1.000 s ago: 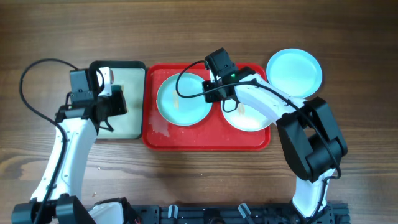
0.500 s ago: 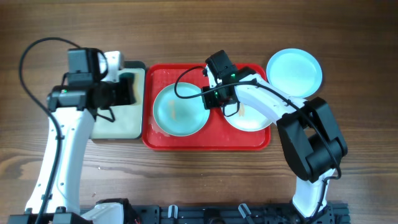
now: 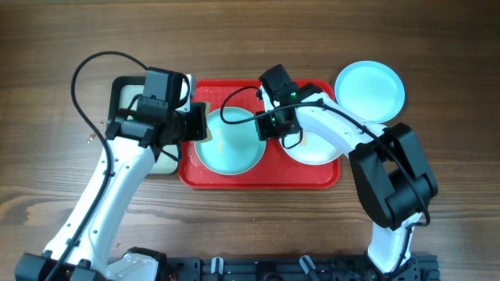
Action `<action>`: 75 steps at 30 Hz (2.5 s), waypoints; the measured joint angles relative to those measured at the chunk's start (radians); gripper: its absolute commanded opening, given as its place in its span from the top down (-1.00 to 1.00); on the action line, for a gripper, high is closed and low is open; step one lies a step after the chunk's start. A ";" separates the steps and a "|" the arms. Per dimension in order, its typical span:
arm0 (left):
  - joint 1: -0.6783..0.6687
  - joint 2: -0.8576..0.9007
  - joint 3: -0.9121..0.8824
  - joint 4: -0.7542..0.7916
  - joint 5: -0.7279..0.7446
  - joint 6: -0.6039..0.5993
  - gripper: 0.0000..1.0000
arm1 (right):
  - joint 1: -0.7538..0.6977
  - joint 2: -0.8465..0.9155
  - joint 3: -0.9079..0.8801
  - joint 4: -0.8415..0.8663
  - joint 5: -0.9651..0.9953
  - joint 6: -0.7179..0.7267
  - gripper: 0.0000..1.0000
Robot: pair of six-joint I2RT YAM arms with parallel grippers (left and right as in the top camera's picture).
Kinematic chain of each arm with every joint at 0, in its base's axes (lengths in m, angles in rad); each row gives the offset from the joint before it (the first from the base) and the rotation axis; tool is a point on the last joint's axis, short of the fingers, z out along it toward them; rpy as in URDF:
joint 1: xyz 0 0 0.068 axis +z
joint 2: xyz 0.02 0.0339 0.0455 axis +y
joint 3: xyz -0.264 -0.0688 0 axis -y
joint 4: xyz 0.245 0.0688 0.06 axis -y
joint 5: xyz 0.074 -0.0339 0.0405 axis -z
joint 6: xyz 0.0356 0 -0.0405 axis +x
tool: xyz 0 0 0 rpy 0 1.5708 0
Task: Clean dirty plates on tray and stack at the side
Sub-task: 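Carry the sponge with the left gripper onto the held blue plate, then scrub the blue plate surface with the sponge in circular strokes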
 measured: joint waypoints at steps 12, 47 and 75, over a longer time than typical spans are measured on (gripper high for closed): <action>-0.041 0.215 -0.040 0.108 -0.014 -0.031 0.92 | 0.000 0.000 0.000 -0.003 0.000 0.000 0.91; -0.082 0.447 -0.017 0.191 0.016 -0.097 0.92 | -0.004 0.000 0.000 -0.003 0.007 0.000 0.91; -0.117 0.492 -0.023 0.293 0.340 -0.108 0.92 | -0.006 0.000 0.000 -0.003 0.010 0.000 0.91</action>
